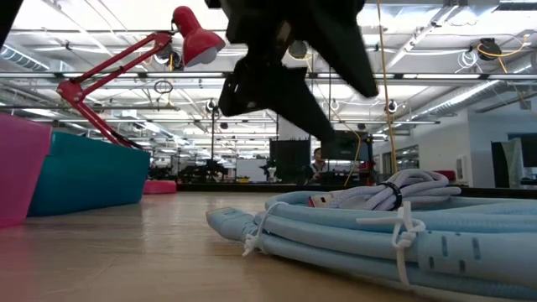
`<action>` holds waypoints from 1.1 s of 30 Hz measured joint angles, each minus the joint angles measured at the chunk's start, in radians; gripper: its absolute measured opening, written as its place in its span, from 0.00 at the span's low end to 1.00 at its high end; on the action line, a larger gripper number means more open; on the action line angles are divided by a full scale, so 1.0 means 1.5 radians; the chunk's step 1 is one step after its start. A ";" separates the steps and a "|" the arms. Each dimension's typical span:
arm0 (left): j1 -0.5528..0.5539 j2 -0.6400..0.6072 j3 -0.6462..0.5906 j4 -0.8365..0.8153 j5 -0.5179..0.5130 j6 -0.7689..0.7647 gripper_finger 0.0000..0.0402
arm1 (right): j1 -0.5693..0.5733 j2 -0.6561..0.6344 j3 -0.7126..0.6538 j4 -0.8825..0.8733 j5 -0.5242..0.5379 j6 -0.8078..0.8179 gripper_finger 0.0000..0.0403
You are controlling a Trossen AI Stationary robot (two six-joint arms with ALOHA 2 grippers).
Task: Pick & Place USB Port
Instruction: Put the violet USB cable into the red bin
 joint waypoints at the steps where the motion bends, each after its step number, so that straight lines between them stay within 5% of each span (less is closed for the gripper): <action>1: -0.003 0.000 0.000 0.008 0.000 -0.002 0.52 | 0.000 0.000 -0.002 0.003 0.000 0.000 0.46; 19: -0.015 0.096 0.013 0.045 0.004 -0.028 0.51 | 0.000 -0.001 -0.106 0.144 -0.021 0.036 0.45; 22: -0.009 0.094 0.015 0.043 0.003 -0.026 0.42 | 0.000 -0.002 -0.115 0.165 -0.023 0.043 0.45; 27: 0.004 0.094 0.060 0.046 0.008 0.009 0.08 | 0.000 -0.002 -0.122 0.164 -0.023 0.048 0.44; 33: 0.012 0.088 0.160 0.005 0.045 0.037 0.05 | 0.000 -0.002 -0.122 0.165 -0.022 0.048 0.44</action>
